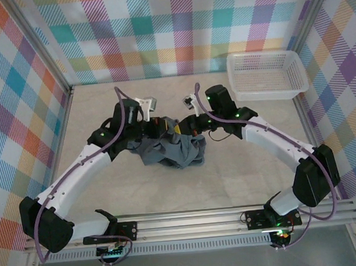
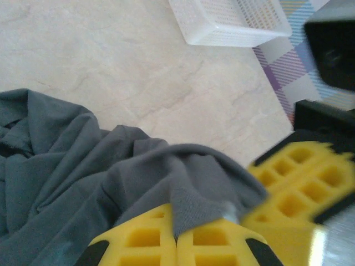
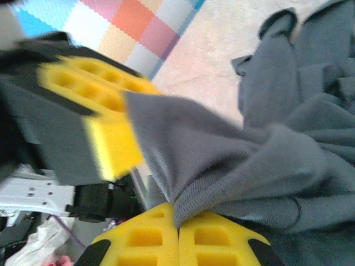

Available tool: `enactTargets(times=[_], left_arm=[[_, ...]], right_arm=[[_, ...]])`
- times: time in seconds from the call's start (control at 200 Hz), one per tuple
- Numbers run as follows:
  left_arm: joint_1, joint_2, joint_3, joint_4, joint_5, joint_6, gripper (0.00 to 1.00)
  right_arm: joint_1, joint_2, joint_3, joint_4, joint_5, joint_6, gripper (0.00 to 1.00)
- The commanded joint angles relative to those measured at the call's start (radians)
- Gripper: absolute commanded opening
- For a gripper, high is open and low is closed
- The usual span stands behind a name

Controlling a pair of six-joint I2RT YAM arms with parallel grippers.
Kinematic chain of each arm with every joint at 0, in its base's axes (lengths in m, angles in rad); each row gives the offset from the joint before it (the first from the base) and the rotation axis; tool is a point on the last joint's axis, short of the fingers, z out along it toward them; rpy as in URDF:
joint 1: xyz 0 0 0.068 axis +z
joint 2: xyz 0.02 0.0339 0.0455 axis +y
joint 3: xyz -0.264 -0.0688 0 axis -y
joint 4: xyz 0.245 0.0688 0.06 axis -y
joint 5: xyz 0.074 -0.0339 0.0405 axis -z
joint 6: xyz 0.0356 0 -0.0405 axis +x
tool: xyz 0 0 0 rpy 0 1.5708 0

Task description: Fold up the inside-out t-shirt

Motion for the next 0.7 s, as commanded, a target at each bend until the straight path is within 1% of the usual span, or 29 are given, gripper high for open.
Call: enactTargets(times=[0.0, 0.045, 0.105, 0.165, 0.225, 0.275, 0.35, 0.385, 0.435, 0.49, 0.51, 0.555, 0.62, 0.695], left_arm=[[0.068, 0.016, 0.134, -0.158, 0.104, -0.078, 0.0], [0.095, 0.045, 0.165, -0.188, 0.182, -0.105, 0.0], [0.111, 0.069, 0.173, -0.161, 0.279, -0.156, 0.0], [0.11, 0.086, 0.172, -0.127, 0.331, -0.2, 0.0], [0.11, 0.104, 0.171, -0.111, 0.348, -0.216, 0.0], [0.11, 0.112, 0.168, -0.106, 0.345, -0.221, 0.0], [0.11, 0.125, 0.161, -0.09, 0.346, -0.232, 0.0], [0.11, 0.131, 0.157, -0.078, 0.349, -0.242, 0.0], [0.109, 0.133, 0.15, -0.061, 0.353, -0.253, 0.0], [0.109, 0.137, 0.146, -0.053, 0.349, -0.26, 0.0], [0.108, 0.137, 0.147, -0.05, 0.347, -0.26, 0.0], [0.109, 0.138, 0.149, -0.05, 0.339, -0.258, 0.0], [0.109, 0.14, 0.152, -0.056, 0.329, -0.255, 0.0], [0.107, 0.141, 0.152, -0.053, 0.328, -0.258, 0.0]], right_arm=[[-0.091, 0.044, -0.048, -0.072, 0.059, -0.095, 0.0], [-0.133, 0.067, -0.069, -0.071, 0.04, -0.114, 0.01], [-0.157, 0.089, -0.051, -0.111, 0.029, -0.131, 0.07], [-0.156, 0.078, -0.029, -0.131, 0.008, -0.133, 0.2], [-0.156, 0.028, -0.043, -0.101, 0.012, -0.095, 0.33], [-0.156, -0.037, -0.072, -0.069, 0.074, -0.046, 0.39], [-0.136, -0.16, -0.151, 0.017, 0.232, 0.063, 0.41], [-0.104, -0.215, -0.192, 0.065, 0.295, 0.102, 0.4], [-0.034, -0.274, -0.235, 0.103, 0.423, 0.163, 0.36], [0.052, -0.298, -0.249, 0.105, 0.528, 0.236, 0.32], [0.085, -0.297, -0.245, 0.096, 0.565, 0.261, 0.32], [0.168, -0.279, -0.23, 0.083, 0.641, 0.29, 0.35], [0.271, -0.225, -0.183, 0.069, 0.719, 0.272, 0.42], [0.342, -0.14, -0.109, 0.018, 0.857, 0.235, 0.51]])
